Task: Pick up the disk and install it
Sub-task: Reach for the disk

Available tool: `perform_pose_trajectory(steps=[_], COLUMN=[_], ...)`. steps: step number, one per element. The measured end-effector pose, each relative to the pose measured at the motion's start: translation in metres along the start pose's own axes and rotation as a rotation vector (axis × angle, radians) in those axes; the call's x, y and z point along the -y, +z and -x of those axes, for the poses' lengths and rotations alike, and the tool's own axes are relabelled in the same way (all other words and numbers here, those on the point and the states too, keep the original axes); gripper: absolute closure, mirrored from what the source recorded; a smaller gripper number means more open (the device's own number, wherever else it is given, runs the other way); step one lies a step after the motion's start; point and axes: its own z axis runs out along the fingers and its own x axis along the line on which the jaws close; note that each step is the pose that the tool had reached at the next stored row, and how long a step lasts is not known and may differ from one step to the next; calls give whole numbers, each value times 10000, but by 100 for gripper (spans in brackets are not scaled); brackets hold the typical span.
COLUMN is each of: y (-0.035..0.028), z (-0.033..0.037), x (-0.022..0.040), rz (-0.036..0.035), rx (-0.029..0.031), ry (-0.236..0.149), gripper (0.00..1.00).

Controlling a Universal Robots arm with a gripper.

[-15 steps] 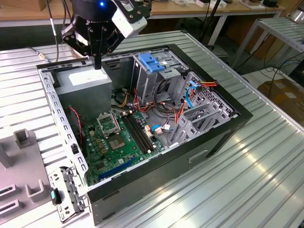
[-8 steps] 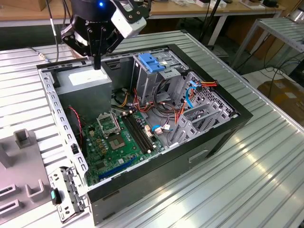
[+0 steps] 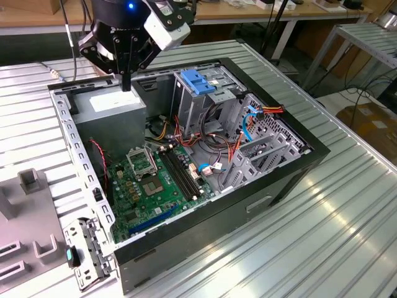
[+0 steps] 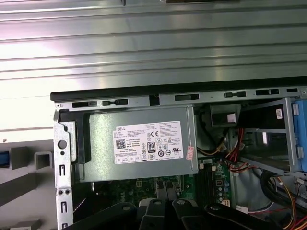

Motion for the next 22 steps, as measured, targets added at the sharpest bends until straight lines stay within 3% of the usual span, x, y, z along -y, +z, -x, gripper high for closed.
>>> perform_pose_trajectory(steps=[14,22], y=[7,7], z=[-39,-99], x=[3,8], rz=[6,30], rx=[-5,-7], ry=[1,1], gripper=[89,89])
